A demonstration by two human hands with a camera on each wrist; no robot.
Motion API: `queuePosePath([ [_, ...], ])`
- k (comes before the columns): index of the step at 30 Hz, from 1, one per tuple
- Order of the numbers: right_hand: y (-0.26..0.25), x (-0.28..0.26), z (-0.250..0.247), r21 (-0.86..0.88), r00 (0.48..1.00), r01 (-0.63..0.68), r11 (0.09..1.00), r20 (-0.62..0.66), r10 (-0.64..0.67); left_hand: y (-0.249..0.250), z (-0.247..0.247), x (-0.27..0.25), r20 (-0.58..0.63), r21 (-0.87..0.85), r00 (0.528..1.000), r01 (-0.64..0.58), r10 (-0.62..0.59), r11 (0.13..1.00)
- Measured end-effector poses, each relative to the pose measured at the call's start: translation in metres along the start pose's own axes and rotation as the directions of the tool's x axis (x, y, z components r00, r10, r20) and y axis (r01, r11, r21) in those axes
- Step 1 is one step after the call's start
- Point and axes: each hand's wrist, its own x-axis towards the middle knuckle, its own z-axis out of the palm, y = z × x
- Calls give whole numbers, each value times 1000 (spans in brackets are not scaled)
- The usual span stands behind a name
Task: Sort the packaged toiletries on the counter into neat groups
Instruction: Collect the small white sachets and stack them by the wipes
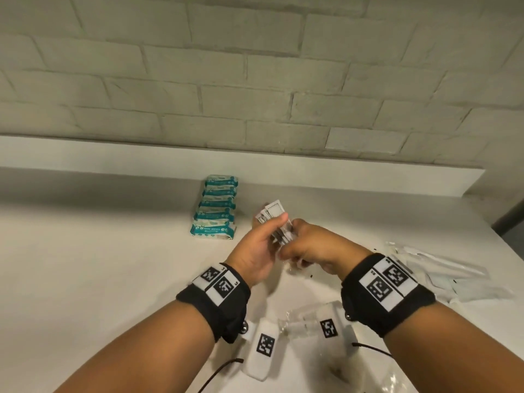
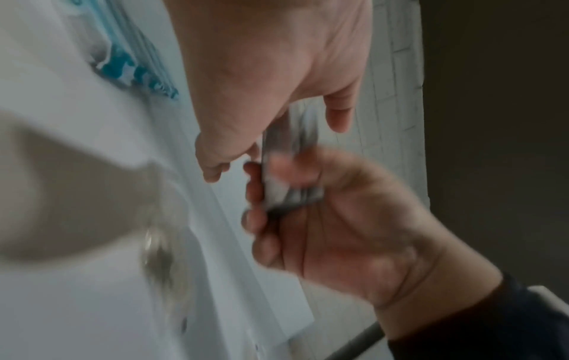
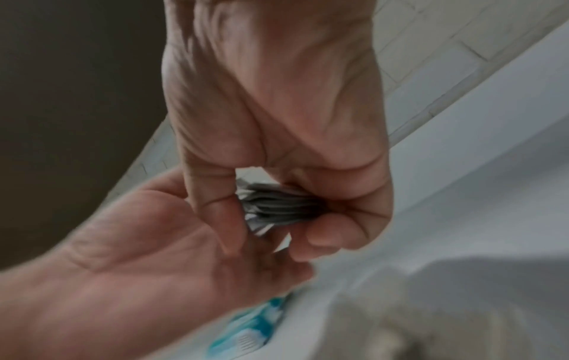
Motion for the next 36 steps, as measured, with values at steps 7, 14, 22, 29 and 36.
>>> queuePosePath([
  [7, 1, 72, -48, -572, 998, 56, 818, 6, -64, 56, -11, 59, 4, 914, 973, -96, 230, 393],
  [14, 9, 121, -49, -744, 996, 91, 662, 68, -60, 49, -8, 96, 81, 824, 994, -108, -73, -556],
  [22, 24, 119, -63, -800, 990, 84, 594, -3, -143, 33, -13, 110, 140, 827, 989, -96, 37, -554],
  [29, 18, 140, -71, -816, 976, 71, 573, -62, -209, 38, -8, 141, 28, 831, 995, 30, 97, -556],
  [36, -1, 180, -83, -790, 971, 59, 610, -96, -218, 58, -10, 184, 5, 844, 985, 89, 173, -529],
])
